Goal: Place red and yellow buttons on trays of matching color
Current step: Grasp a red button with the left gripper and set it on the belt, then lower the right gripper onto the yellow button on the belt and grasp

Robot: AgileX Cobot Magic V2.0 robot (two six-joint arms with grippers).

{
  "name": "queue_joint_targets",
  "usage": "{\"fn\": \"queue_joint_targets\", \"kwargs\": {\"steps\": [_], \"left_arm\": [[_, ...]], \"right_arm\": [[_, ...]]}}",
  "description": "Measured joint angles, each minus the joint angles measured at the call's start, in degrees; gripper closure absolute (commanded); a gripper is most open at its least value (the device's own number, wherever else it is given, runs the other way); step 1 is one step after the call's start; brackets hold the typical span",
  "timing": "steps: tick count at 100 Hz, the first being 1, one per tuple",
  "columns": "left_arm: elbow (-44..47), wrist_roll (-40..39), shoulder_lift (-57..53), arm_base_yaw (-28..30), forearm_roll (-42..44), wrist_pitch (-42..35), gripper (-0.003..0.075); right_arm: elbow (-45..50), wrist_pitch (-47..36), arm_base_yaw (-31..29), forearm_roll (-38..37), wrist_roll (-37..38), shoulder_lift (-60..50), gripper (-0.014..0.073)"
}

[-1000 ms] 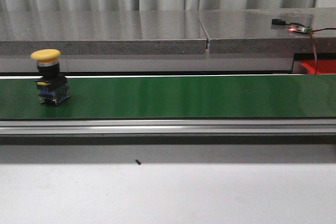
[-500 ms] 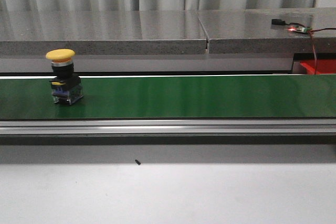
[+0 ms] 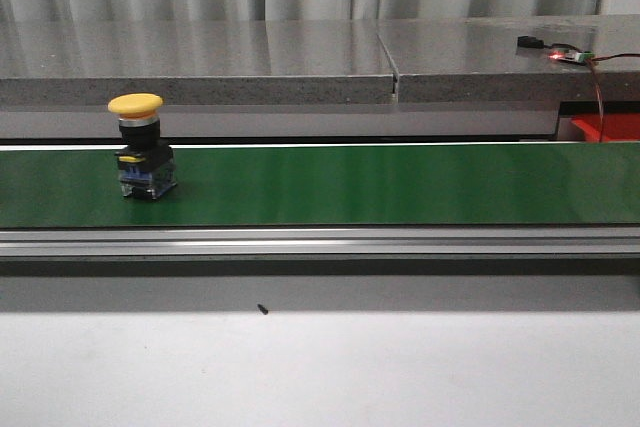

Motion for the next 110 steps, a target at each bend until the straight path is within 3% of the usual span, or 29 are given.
{"fn": "queue_joint_targets", "kwargs": {"steps": [39, 76, 110], "left_arm": [[14.31, 0.00, -19.02, 0.00, -1.31, -1.15, 0.0739], [21.53, 0.00, -33.14, 0.00, -1.52, -0.93, 0.0739], [21.76, 0.00, -34.45, 0.00, -0.55, -0.93, 0.0739]], "right_arm": [[0.00, 0.31, 0.00, 0.00, 0.00, 0.00, 0.0661], [-0.57, 1.39, 0.00, -0.35, 0.00, 0.39, 0.0661], [-13.64, 6.42, 5.44, -0.82, 0.00, 14.36, 0.0661]]}}
